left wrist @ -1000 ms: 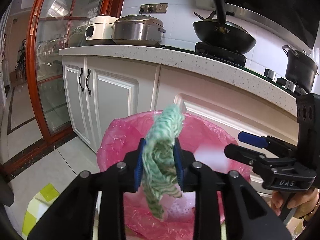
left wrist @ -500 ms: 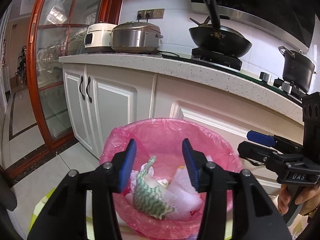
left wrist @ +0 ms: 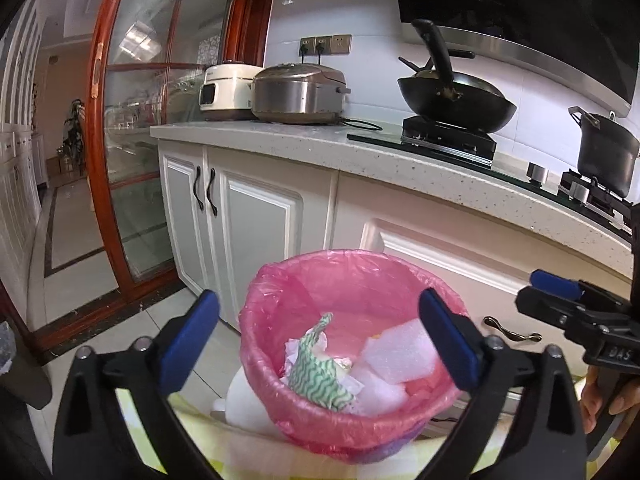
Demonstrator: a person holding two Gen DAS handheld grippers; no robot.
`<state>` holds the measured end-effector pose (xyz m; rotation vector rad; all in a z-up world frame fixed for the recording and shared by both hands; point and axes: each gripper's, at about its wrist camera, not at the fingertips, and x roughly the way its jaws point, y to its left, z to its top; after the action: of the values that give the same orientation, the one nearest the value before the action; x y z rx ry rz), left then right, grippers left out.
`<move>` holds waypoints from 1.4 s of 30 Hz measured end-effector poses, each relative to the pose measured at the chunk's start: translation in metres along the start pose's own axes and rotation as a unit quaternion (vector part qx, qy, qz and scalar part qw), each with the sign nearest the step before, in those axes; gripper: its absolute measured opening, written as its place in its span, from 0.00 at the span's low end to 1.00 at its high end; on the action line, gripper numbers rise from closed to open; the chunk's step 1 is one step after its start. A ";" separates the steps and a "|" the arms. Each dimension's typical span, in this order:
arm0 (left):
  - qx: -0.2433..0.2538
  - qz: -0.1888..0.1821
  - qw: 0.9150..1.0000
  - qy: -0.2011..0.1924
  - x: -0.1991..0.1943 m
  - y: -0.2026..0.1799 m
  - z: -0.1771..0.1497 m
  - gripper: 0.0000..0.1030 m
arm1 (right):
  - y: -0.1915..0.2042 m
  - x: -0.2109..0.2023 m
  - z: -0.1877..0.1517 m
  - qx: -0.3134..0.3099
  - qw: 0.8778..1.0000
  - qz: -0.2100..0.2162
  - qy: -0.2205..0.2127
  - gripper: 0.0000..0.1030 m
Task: Collect trash
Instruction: 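Withdraw both open grippers from the bin back over the table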
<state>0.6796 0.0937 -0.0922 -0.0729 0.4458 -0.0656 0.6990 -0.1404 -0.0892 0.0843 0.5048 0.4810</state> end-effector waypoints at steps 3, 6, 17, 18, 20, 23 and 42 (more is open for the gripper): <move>0.005 0.003 1.000 0.002 -0.012 -0.001 0.005 0.96 | 0.007 -0.012 0.003 -0.007 1.000 -0.014 -0.002 0.82; 0.008 0.008 1.000 0.000 -0.025 -0.004 0.009 0.96 | 0.012 -0.024 0.005 -0.010 0.999 -0.030 0.005 0.82; -0.006 0.006 1.000 -0.019 -0.112 -0.015 0.024 0.96 | 0.037 -0.105 0.011 -0.008 0.997 -0.080 0.017 0.82; -0.007 0.006 1.000 -0.024 -0.123 -0.016 0.026 0.96 | 0.042 -0.116 0.011 -0.009 0.996 -0.085 0.015 0.83; -0.012 0.001 0.999 -0.032 -0.148 -0.018 0.030 0.96 | 0.053 -0.138 0.012 -0.012 0.996 -0.089 0.013 0.82; -0.012 0.004 0.999 -0.040 -0.183 -0.025 0.033 0.96 | 0.068 -0.170 0.011 -0.016 0.995 -0.099 0.002 0.83; 0.013 0.008 1.000 -0.007 -0.356 -0.060 -0.048 0.96 | 0.147 -0.318 -0.063 -0.014 0.994 -0.104 -0.012 0.83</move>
<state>0.3353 0.0591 0.0222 -0.0436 0.4315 -0.0543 0.3625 -0.1599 0.0254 0.0096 0.4775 0.2831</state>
